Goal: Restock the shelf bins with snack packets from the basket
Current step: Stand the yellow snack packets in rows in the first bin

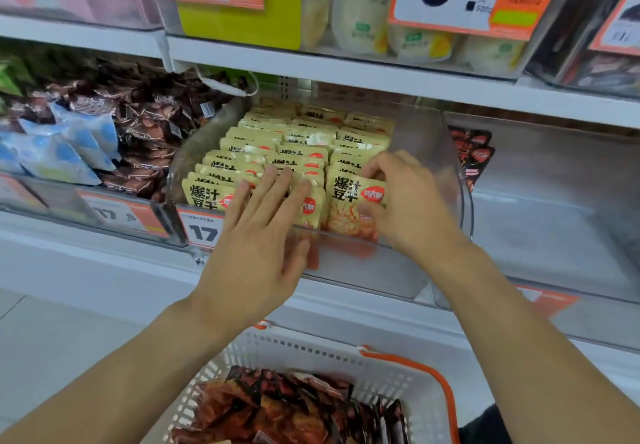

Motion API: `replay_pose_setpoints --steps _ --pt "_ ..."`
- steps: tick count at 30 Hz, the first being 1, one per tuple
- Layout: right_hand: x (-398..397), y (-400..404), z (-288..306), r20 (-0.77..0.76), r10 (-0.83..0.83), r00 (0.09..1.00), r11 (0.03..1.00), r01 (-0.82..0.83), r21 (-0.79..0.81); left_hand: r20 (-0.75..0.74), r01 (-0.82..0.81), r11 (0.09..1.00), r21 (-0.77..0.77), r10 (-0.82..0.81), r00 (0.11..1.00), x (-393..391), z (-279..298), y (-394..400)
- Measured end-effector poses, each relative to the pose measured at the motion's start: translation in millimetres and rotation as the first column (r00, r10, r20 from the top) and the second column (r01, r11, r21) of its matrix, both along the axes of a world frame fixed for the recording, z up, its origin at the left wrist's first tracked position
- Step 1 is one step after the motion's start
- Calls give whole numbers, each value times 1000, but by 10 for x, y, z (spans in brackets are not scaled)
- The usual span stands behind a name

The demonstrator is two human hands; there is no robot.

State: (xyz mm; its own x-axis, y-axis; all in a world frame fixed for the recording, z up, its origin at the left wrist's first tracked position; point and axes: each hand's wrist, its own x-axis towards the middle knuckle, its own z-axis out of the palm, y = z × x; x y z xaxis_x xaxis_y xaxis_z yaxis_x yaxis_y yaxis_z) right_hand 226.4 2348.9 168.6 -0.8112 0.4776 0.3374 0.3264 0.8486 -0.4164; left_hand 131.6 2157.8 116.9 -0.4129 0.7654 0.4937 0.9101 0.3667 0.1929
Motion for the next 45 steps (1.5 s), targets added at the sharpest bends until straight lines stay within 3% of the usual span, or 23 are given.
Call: replay_pose_setpoints --steps 6,13,16,18,20,23,25,27,29,34,39,41,45 --pt "-108 -96 -81 5 -120 993 992 120 37 -13 3 1000 -15 -3 1000 -3 12 -15" --pt "-18 -143 -54 47 -111 993 992 108 60 -19 19 1000 3 -19 1000 -28 5 -43" --pt "60 -280 -14 -180 -53 982 987 79 140 -39 28 1000 -4 -28 999 -32 16 -47" --pt "125 -482 23 -367 87 926 987 -29 159 -32 38 999 30 -37 999 -25 12 -73" --pt "188 -716 -38 -416 237 878 970 -193 146 -9 67 990 126 -66 998 -2 25 -114" --pt "249 -922 -408 -324 356 877 932 -357 56 -68 97 943 317 -79 995 56 46 -227" --pt "280 -964 -762 -74 375 924 922 -380 -78 -10 69 940 333 -70 998 87 -24 -370" --pt "333 -1018 -1161 286 404 869 909 -345 -234 148 -13 968 249 -25 989 99 -202 -558" --pt "414 -1140 -1540 469 417 778 893 -255 -371 286 -84 994 75 59 957 92 -493 -765" --pt "633 -1651 -2242 552 457 697 818 -86 -569 474 -165 914 -370 338 813 264 -1297 -1212" --pt "756 -2109 -2626 603 526 600 766 -25 -642 575 -218 717 -662 672 466 655 -2102 -1706" --pt "752 -2199 -2678 597 541 592 755 -31 -654 560 -194 651 -733 741 371 786 -2252 -1839" --pt "700 -2184 -2688 614 545 570 764 -37 -644 526 -175 586 -792 799 292 778 -2302 -1868"
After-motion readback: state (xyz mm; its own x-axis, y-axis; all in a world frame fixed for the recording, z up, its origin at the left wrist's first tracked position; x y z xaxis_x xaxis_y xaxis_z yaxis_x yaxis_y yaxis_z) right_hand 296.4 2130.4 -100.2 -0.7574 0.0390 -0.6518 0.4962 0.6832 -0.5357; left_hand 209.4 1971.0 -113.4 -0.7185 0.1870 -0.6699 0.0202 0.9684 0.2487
